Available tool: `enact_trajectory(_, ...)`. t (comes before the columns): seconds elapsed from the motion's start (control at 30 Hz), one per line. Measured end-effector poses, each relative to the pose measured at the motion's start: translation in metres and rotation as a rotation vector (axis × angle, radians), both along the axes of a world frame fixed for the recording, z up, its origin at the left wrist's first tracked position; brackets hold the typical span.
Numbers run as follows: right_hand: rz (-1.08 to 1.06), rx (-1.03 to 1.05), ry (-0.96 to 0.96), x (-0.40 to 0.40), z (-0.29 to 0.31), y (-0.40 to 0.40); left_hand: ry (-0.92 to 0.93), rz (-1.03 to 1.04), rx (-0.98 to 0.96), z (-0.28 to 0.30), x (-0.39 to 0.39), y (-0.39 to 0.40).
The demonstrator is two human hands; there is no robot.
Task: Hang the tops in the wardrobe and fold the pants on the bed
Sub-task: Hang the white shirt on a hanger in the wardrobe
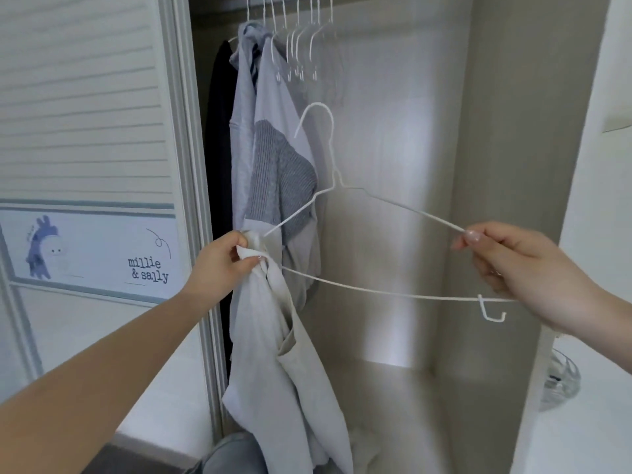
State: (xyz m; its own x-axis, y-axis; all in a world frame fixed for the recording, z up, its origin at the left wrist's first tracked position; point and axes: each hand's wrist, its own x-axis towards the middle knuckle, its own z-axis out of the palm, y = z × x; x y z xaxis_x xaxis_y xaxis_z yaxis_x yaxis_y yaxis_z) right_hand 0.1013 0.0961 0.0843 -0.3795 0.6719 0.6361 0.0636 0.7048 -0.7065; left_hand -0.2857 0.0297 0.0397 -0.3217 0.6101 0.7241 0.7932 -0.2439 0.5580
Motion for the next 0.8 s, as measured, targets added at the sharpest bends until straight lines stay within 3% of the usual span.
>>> enact_trajectory(0.4, 0.140, 0.059, -0.142, 0.026, 0.027, -0.013, 0.211, -0.030, -0.160, -0.003, -0.007, -0.020)
enact_trajectory(0.8, 0.163, 0.021, -0.228, -0.003, 0.000, -0.014, 0.095, -0.220, 0.042, 0.006, 0.051, -0.033)
